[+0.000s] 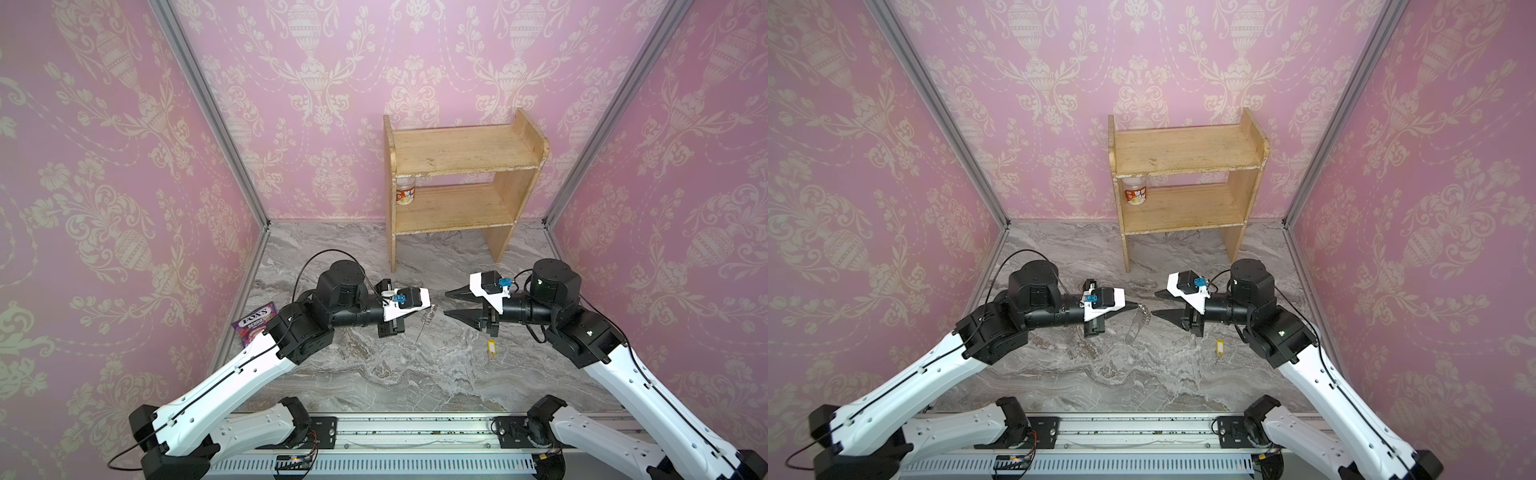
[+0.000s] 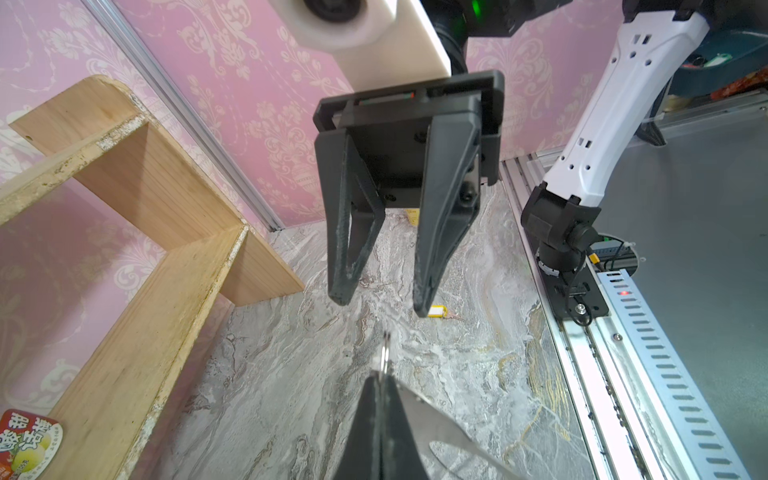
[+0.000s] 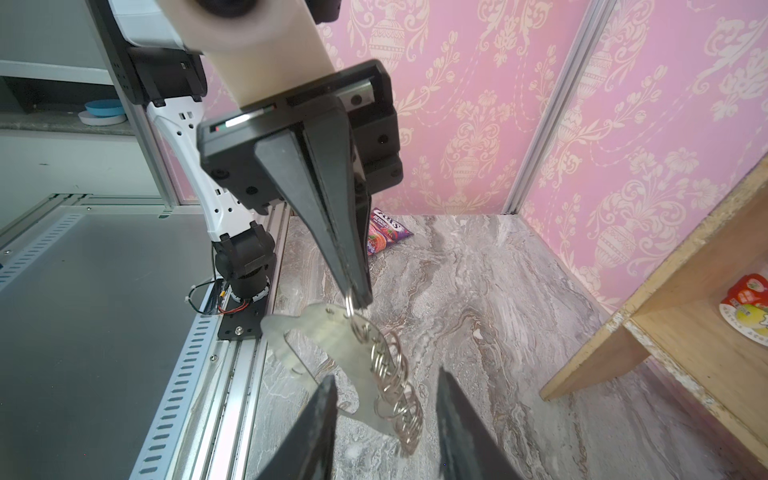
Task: Put the keys on the keyring
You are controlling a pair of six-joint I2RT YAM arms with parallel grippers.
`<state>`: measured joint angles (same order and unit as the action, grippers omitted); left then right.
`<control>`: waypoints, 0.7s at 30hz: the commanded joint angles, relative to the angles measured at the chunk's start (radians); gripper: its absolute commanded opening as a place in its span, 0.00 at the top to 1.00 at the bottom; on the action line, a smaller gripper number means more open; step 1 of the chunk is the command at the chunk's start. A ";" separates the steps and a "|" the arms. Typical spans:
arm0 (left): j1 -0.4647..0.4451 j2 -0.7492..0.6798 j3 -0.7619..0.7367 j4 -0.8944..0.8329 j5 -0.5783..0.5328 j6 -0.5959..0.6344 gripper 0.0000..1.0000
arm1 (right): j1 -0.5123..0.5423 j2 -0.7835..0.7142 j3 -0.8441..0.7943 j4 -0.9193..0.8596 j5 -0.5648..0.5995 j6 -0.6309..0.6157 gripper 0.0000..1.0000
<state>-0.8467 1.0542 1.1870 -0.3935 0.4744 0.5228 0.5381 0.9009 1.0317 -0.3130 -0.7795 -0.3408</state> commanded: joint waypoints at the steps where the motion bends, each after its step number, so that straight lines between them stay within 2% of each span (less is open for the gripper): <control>1: -0.012 0.006 0.040 -0.062 -0.047 0.073 1.00 | 0.026 0.011 0.014 0.052 -0.009 0.005 0.62; 9: -0.017 0.013 0.046 -0.061 -0.042 0.082 1.00 | 0.089 0.053 0.030 0.021 0.022 -0.034 0.69; 21: -0.020 0.006 0.051 -0.059 -0.037 0.079 1.00 | 0.100 0.066 0.033 0.020 0.059 -0.049 0.83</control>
<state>-0.8562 1.0706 1.1999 -0.4515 0.4377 0.5869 0.6319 0.9653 1.0332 -0.2867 -0.7403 -0.3748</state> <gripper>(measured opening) 0.041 0.184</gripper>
